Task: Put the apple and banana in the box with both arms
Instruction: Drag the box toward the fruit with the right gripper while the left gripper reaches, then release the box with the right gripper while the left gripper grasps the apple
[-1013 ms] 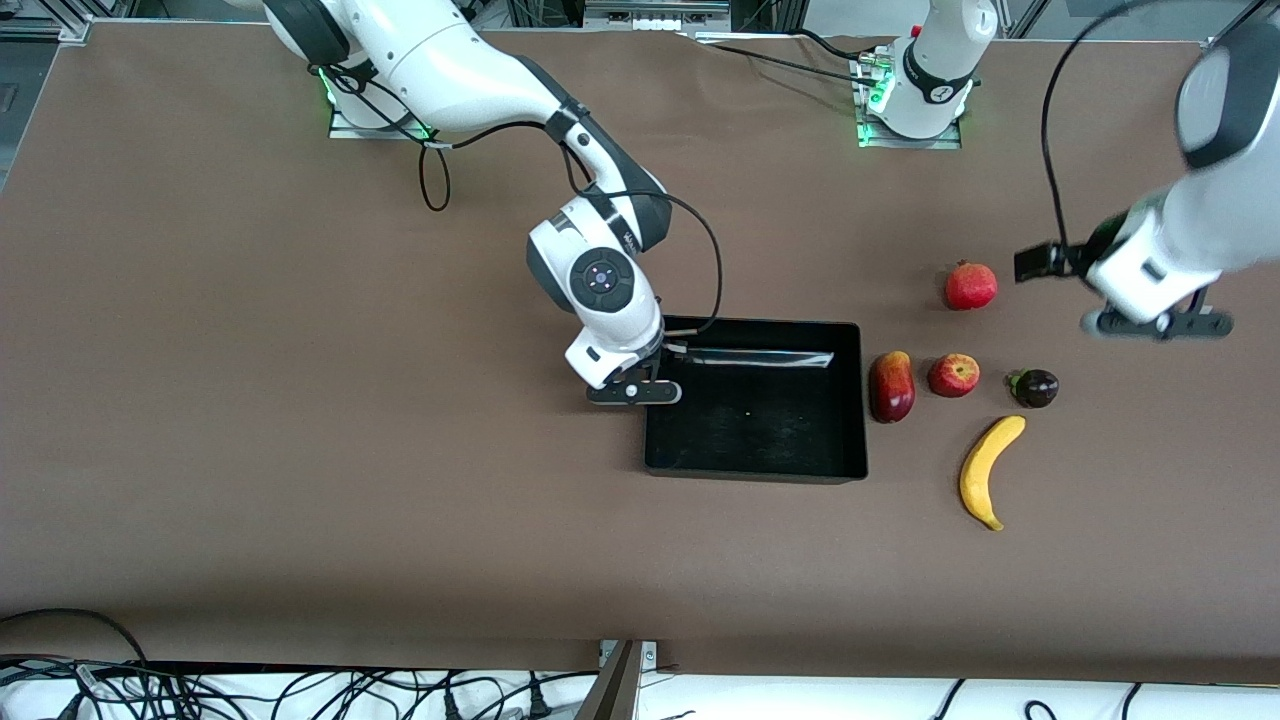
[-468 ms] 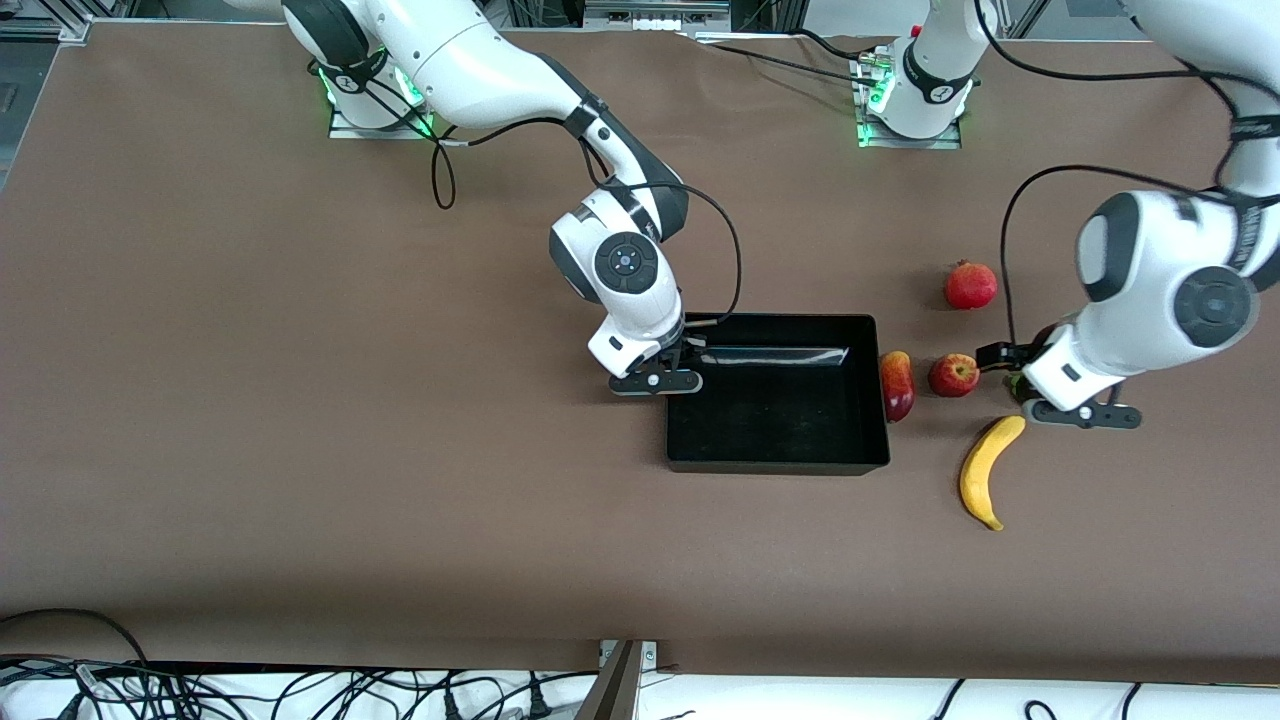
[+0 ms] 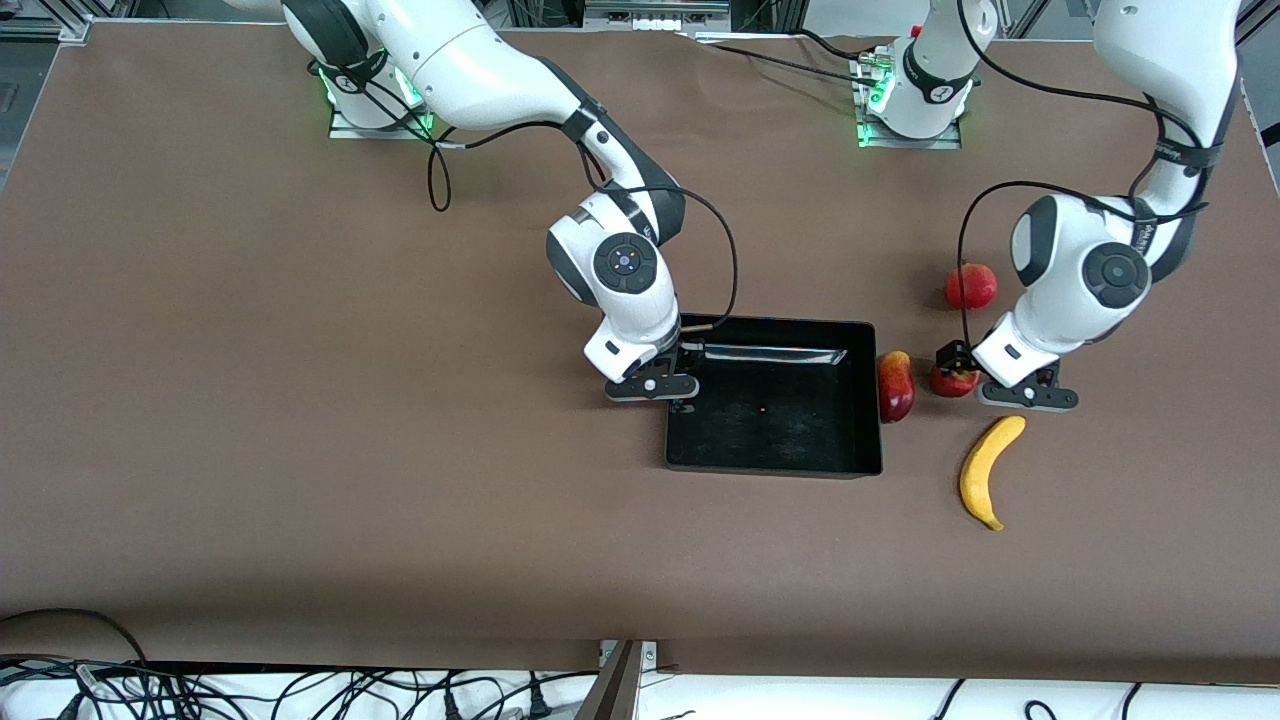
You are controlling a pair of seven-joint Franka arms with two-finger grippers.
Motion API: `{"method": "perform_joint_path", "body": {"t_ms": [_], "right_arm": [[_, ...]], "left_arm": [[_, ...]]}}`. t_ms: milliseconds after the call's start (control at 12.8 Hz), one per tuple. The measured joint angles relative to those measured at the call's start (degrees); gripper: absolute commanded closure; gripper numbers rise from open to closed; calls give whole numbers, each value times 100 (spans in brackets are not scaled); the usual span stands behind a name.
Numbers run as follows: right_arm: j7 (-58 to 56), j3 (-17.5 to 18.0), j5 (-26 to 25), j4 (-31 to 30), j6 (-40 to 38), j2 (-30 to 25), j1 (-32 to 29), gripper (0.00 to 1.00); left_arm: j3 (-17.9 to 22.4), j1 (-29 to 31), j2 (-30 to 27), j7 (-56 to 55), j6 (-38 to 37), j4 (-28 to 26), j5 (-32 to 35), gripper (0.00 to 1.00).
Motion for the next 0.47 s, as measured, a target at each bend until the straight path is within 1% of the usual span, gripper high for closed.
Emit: {"method": "perform_joint_path", "body": {"t_ms": [78, 156, 234, 312, 390, 468], "right_arm": [[-57, -48, -4, 90, -202, -52, -15, 0], [-131, -100, -15, 168, -467, -179, -67, 0], [-272, -151, -46, 231, -805, -386, -188, 0], [-487, -246, -54, 271, -1166, -641, -349, 0], [-708, -391, -54, 300, -1610, -944, -540, 0], [-893, -550, -51, 315, -2131, -1277, -726, 0]], "left_arm": [[4, 13, 40, 0, 99, -67, 0, 0], [5, 36, 86, 0, 160, -112, 0, 6], [5, 54, 132, 0, 193, -126, 0, 15], [4, 62, 175, 2, 200, -129, 0, 16], [5, 65, 219, 2, 206, -132, 0, 20], [4, 65, 259, 2, 222, -133, 0, 32]]}}
